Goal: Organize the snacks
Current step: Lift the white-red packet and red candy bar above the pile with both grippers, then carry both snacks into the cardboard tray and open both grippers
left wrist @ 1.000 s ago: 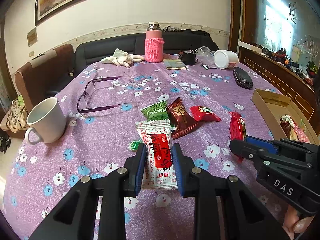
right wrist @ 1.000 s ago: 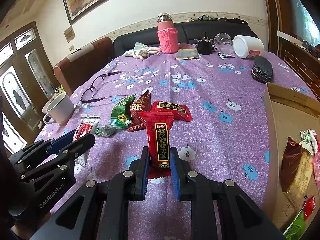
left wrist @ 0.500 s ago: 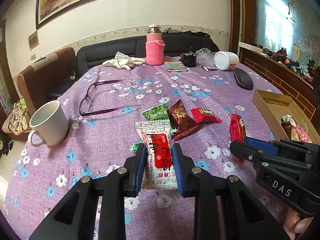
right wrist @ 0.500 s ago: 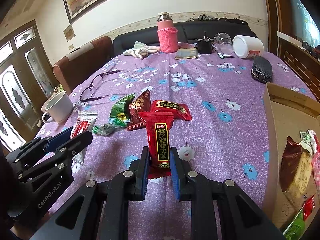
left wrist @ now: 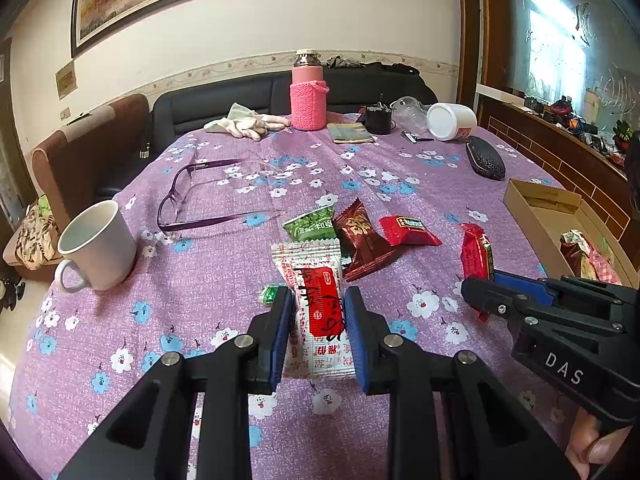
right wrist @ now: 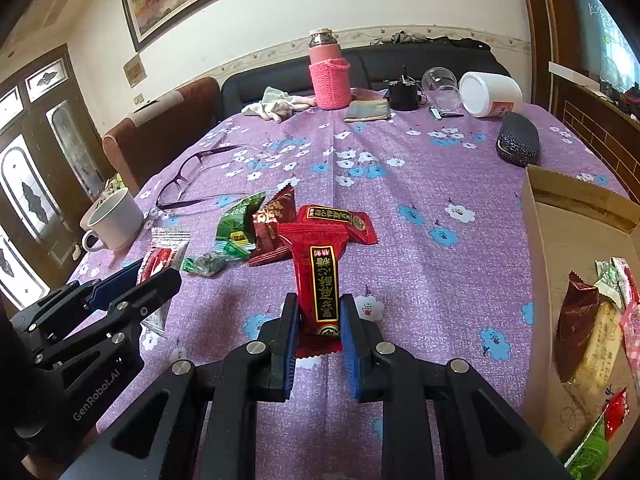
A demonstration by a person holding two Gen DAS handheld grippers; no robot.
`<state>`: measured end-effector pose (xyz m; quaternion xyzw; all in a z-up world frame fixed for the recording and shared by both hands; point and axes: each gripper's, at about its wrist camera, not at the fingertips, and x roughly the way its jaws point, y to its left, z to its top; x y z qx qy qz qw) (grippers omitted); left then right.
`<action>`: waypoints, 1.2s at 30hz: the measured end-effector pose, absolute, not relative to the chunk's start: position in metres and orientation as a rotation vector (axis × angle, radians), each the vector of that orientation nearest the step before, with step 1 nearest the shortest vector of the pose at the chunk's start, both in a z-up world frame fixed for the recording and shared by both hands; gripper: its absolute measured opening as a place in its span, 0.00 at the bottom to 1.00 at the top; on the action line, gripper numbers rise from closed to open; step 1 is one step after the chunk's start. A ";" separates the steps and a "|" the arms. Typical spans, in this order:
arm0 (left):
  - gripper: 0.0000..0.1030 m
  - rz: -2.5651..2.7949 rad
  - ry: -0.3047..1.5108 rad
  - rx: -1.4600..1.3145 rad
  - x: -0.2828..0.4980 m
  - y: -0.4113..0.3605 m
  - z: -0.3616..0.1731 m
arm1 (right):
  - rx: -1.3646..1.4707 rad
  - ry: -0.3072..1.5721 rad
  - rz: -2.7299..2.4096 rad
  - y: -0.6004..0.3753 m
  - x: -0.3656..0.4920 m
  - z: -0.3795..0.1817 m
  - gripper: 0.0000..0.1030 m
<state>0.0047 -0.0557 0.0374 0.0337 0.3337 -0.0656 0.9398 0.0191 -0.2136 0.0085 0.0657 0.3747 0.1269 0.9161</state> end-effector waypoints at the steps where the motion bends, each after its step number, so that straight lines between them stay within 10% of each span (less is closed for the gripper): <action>1: 0.25 -0.132 0.683 0.068 0.005 -0.056 0.037 | 0.136 0.770 0.256 -0.214 0.019 0.008 0.21; 36: 0.25 -0.231 0.672 0.067 -0.018 -0.072 0.049 | 0.051 0.520 -0.082 -0.272 -0.061 0.054 0.20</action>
